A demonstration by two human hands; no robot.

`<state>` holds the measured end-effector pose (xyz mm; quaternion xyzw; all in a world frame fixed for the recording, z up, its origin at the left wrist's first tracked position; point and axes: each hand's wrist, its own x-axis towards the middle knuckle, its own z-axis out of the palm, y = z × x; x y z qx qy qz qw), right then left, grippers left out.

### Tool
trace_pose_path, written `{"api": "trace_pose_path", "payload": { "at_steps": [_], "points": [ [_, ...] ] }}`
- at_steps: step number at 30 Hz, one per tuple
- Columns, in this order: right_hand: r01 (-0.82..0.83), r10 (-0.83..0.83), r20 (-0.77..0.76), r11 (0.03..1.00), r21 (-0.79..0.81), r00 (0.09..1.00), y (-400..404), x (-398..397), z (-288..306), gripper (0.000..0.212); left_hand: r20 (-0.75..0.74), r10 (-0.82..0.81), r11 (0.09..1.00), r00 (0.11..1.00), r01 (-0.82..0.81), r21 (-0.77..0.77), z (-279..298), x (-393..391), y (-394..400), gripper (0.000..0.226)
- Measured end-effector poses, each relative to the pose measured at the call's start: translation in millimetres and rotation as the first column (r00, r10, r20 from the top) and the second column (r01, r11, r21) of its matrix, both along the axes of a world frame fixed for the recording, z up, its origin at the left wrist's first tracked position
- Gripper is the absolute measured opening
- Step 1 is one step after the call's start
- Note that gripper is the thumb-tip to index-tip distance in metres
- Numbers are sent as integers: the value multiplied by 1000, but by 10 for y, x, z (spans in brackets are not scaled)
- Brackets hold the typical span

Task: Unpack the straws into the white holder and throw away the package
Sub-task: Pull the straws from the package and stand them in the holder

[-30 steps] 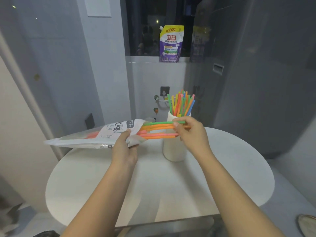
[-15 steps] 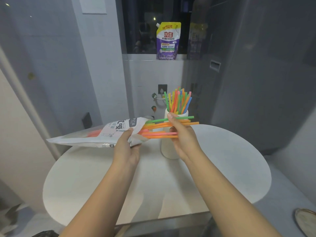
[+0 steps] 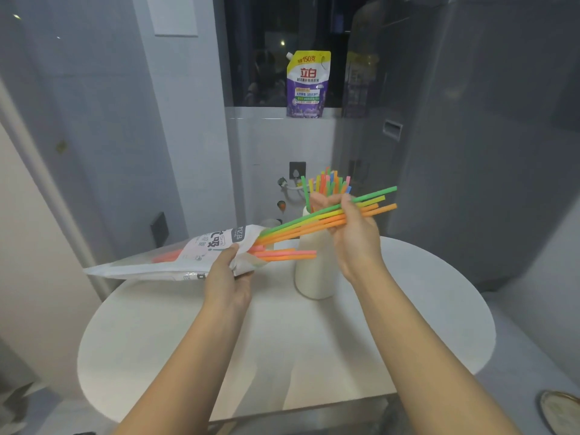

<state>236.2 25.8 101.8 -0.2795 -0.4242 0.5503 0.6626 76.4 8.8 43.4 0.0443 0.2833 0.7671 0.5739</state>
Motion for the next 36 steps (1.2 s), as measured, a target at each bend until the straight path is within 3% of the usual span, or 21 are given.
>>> {"api": "trace_pose_path", "payload": {
  "at_steps": [2,4,7,13,18,23,28,36],
  "points": [
    [27,-25,-79,999,29,997,46,25,145,54,-3,4,1000,1000,-4,-11,-20,-14,10,42],
    [113,-110,-90,993,30,990,121,39,304,41,-7,1,1000,1000,-1,-20,-28,-16,17,42],
    [249,-249,-10,965,77,969,236,41,576,23,3,0,1000,1000,0,-21,-22,-11,15,40],
    [429,-472,185,873,230,862,340,86,1024,23,12,10,1000,1000,-10,-25,-33,-2,33,36],
    [444,-519,265,846,295,813,328,163,1269,28,18,-14,1000,1000,14,-23,5,24,22,15],
    [456,-600,258,769,449,757,301,220,1306,24,4,-4,1000,1000,4,-15,32,9,18,21],
    [451,-586,166,748,488,793,320,208,1373,16,-1,-9,1000,1000,9,-7,49,21,13,13],
    [430,-626,303,743,512,719,438,110,1293,14,22,-22,1000,1000,22,7,49,13,6,12]
  ]
}}
